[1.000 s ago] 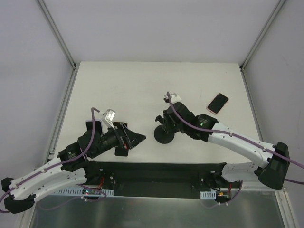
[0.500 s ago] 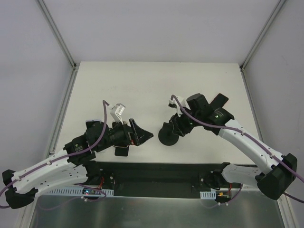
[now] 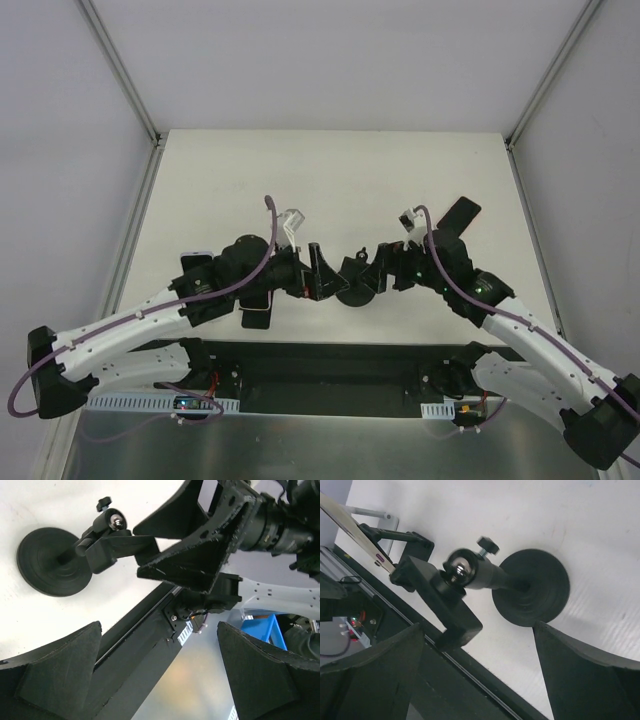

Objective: Place the phone on the phone stand

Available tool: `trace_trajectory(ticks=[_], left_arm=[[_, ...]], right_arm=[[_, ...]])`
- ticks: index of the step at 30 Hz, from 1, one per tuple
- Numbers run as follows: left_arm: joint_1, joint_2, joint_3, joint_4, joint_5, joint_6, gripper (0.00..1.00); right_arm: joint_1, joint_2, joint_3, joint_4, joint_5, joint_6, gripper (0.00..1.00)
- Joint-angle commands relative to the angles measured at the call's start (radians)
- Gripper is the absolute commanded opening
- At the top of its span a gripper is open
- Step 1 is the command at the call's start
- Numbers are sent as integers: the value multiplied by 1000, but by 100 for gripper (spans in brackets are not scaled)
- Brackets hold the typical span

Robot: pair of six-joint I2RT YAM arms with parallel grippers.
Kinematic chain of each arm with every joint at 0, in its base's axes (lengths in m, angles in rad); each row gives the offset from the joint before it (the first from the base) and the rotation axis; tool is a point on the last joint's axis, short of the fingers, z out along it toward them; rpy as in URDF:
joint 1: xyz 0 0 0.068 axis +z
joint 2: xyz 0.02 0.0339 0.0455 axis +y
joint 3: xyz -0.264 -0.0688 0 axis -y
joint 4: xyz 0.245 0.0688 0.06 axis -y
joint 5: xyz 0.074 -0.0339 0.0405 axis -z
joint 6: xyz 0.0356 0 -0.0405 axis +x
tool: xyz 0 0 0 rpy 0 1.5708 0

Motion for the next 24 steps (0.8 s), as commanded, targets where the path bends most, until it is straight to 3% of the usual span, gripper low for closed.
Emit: trace_trajectory(ticks=[1,4,5,11,13,15,17,19,22,24], left_arm=[[73,117,64,28,114,10,94],[151,185,86,40,191,12,83],[168,201,96,46,213,21,77],[240,357,170,92,432,36,73],[240,380,166,138,466,26,72],[240,382,133,172,495,0,68],[239,374,91,218,509,-33,66],[231,359,54,252,537,-62,67],[222,322,-11,301,554,-99,74],[219,284,-38,301,554,-99,78]], right_arm=[[-4,-66,-119,316,-11,329,92],[-2,-57,-148,312,-34,384,89],[-2,-43,-155,313,-43,390,84],[-16,-32,-129,295,-83,327,56],[-43,-15,-103,257,-149,292,46],[-102,25,-92,243,-261,272,42],[-158,55,-81,237,-338,240,60],[-181,52,-49,197,-390,200,88],[-198,11,11,59,-366,67,100],[-226,-12,78,-18,-331,-37,97]])
